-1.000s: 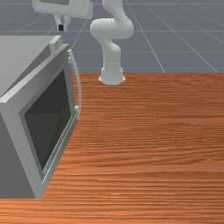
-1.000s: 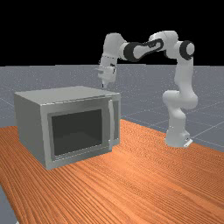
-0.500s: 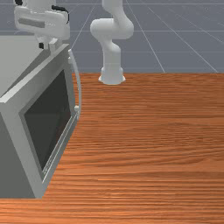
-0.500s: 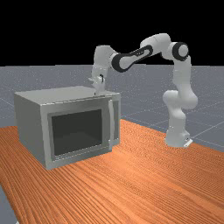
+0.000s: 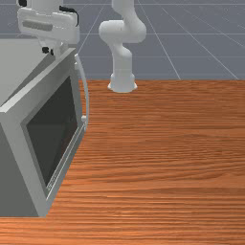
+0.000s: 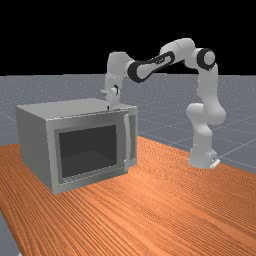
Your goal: Open the microwave
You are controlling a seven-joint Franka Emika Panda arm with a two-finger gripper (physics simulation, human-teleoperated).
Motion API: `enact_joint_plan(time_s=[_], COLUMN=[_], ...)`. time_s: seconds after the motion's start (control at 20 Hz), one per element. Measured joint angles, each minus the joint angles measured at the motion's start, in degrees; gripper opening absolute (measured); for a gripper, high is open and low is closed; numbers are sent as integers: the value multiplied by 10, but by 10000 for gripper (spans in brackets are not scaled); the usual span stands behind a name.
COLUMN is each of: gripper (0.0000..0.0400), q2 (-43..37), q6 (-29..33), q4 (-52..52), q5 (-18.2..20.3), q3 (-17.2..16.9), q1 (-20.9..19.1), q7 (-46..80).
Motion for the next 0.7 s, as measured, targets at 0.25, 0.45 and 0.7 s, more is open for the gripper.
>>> enact_joint_plan(time_s=[0.25, 0.45, 0.7], gripper=[15, 2, 0], q2=[-34, -26, 28], q6=[-6, 2, 19], q4=[-18, -18, -7], q5=[-11, -11, 5], q3=[17, 14, 8], q1=[11, 11, 3], q7=[8, 5, -9])
